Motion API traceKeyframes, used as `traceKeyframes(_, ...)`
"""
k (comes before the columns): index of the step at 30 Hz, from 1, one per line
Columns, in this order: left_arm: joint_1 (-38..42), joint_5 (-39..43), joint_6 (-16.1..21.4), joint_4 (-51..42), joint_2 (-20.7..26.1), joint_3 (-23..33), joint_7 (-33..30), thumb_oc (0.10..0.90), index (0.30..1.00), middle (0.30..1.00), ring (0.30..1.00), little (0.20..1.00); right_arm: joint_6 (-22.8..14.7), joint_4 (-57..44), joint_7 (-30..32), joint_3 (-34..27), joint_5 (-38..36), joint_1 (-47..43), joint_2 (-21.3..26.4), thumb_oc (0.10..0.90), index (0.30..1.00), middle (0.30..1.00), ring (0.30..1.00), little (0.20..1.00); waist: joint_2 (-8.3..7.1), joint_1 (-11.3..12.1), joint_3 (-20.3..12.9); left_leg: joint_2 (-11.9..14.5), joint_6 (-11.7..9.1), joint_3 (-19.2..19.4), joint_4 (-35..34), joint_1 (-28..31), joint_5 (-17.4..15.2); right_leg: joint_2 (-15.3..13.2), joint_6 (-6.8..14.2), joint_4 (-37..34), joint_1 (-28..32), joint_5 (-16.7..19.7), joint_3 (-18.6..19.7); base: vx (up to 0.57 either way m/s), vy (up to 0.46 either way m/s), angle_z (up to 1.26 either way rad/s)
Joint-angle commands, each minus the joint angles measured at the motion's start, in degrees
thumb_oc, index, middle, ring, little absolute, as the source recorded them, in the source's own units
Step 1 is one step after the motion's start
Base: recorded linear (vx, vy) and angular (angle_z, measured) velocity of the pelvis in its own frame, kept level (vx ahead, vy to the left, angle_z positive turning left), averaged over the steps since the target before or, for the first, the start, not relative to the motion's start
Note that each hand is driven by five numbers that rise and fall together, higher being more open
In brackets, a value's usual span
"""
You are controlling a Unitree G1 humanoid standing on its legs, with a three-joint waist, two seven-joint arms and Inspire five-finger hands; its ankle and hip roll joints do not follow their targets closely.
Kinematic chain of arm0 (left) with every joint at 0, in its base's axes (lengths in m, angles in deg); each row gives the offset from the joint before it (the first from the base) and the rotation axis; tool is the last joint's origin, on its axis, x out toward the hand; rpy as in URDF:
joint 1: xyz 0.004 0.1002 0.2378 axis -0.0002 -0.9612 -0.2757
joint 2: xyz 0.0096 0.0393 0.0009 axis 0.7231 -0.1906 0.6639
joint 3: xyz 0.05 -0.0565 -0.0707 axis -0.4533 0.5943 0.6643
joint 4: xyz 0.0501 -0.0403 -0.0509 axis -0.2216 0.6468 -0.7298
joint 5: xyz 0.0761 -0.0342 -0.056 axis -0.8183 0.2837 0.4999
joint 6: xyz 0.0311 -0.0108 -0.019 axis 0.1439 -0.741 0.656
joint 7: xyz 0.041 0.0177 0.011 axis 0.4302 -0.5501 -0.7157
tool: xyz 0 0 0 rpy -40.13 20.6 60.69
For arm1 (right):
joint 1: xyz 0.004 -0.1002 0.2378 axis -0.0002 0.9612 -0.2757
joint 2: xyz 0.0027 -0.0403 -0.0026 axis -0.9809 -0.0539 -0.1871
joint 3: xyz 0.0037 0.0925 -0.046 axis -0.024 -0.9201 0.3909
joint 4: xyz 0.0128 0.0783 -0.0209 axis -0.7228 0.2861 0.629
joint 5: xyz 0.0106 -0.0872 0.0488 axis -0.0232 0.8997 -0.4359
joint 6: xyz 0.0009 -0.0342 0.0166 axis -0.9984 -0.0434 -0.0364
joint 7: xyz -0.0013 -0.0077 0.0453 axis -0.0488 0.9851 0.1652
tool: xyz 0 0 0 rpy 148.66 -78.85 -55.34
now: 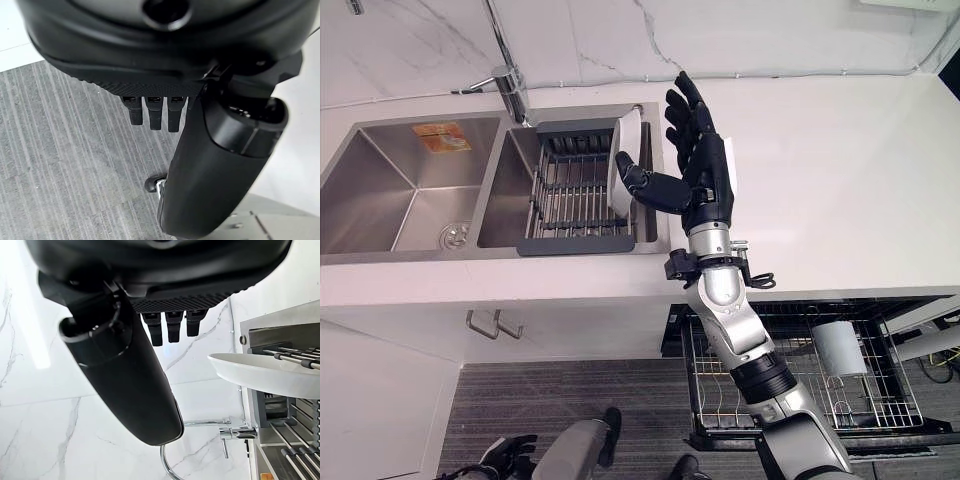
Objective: Place the dishes in the dishwasher.
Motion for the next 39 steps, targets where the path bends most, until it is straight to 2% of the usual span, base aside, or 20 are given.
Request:
traceKeyframes(1, -1.9, -2.8, 1.3, 0.9, 3.3, -2.7, 0.5, 0.8, 0.9, 0.9, 0.9, 0.9, -5.5, -1.3, -0.1, -1.5, 3.3, -7.6, -1.9, 0.8, 0.9, 0.9, 0.9, 0.9, -0.65, 0.7, -5.2, -0.3, -3.4, -2.8, -4.6, -4.3, 1.7, 0.1, 1.0, 4.1, 4.2, -8.8, 4.4, 0.04, 0.009, 0.12)
traceKeyframes(6, -1.9, -3.3, 0.8, 0.5, 3.7, -2.8, 0.4, 0.8, 0.9, 0.9, 0.9, 0.9, -5.3, 0.6, 0.8, -1.2, 3.4, -8.0, -2.4, 0.8, 0.9, 0.9, 0.9, 0.9, -0.65, 1.2, -5.3, -0.7, -3.1, -3.2, -4.6, -4.4, 1.7, -0.1, 1.1, 4.1, 4.4, -8.7, 3.9, 0.02, -0.004, 0.09)
traceKeyframes(16, -1.9, -3.8, 1.3, -0.3, 4.7, -3.5, 1.6, 0.8, 0.9, 0.9, 0.9, 0.9, -4.9, 4.5, 3.3, -1.1, 4.4, -9.5, -3.2, 0.8, 0.9, 0.9, 0.9, 0.9, 0.26, 2.3, -5.1, -1.8, -2.8, -3.9, -4.6, -5.1, 2.0, -0.8, 1.3, 4.1, 4.7, -8.7, 3.0, 0.01, 0.01, 0.11)
traceKeyframes(39, -1.5, -3.7, 1.3, -0.5, 4.8, -4.0, 2.2, 0.8, 0.9, 0.9, 0.9, 0.9, -5.9, 7.9, 8.6, -2.9, 4.1, -9.5, -3.2, 0.8, 0.9, 0.9, 0.9, 0.9, 0.45, 2.5, -4.7, -2.3, -2.3, -4.0, -4.6, -5.4, 2.1, -1.4, 1.8, 4.1, 4.4, -8.3, 3.1, 0.0, 0.004, 0.02)
